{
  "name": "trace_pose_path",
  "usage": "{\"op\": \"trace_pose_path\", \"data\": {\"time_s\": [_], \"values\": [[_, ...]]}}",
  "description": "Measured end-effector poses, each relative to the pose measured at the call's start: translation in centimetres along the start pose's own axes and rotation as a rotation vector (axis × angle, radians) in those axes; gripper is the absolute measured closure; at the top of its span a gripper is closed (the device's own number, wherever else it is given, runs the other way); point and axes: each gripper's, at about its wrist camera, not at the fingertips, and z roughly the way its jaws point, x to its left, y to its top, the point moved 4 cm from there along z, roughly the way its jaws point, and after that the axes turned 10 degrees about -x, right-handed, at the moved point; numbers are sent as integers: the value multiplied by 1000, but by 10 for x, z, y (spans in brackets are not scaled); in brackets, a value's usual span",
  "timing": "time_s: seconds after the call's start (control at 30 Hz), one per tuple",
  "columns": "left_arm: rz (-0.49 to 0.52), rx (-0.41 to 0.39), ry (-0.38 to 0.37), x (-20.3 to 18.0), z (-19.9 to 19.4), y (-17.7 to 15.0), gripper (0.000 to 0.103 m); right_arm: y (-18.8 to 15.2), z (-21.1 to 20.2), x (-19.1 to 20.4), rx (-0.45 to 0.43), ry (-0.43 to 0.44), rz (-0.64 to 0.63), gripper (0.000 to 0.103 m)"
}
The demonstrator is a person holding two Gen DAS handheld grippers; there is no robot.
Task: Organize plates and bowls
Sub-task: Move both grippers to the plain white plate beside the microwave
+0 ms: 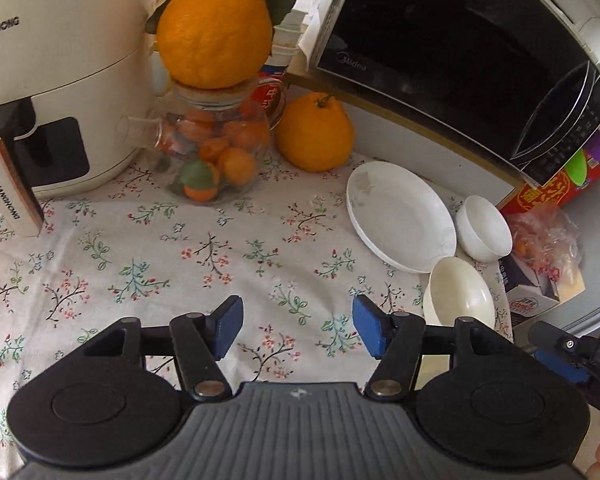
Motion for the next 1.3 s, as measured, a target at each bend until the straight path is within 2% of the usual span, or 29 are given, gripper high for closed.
{"op": "trace_pose_path", "data": {"time_s": [0.1, 0.2, 0.27, 0.47, 0.57, 0.73, 0.87, 1.0, 1.13, 1.3], "values": [[-7, -5, 7, -15, 13, 9, 41, 11, 8, -12, -4, -42, 9, 60], [-9, 24, -20, -29, 27, 11, 38, 24, 11, -37, -24, -95, 92, 54], [-6, 30, -15, -35, 38, 11, 38, 30, 20, -47, -9, -112, 130, 53], [-39, 82, -16, -41, 73, 12, 37, 40, 53, -52, 25, -86, 153, 53], [-30, 73, 3, -45, 82, 16, 37, 48, 66, -52, 2, -93, 150, 53], [-25, 61, -4, -49, 105, 25, 38, 59, 95, -54, 14, -36, 205, 53], [-45, 72, -9, -45, 125, 29, 47, 62, 118, -54, 4, -78, 154, 53], [-61, 76, -64, -48, 141, 29, 46, 68, 133, -57, -8, -61, 171, 53], [-54, 94, -54, -47, 157, 22, 49, 58, 158, -54, 56, -93, 127, 53], [-87, 93, -61, -42, 168, 22, 57, 54, 176, -49, 76, -93, 124, 57]]}}
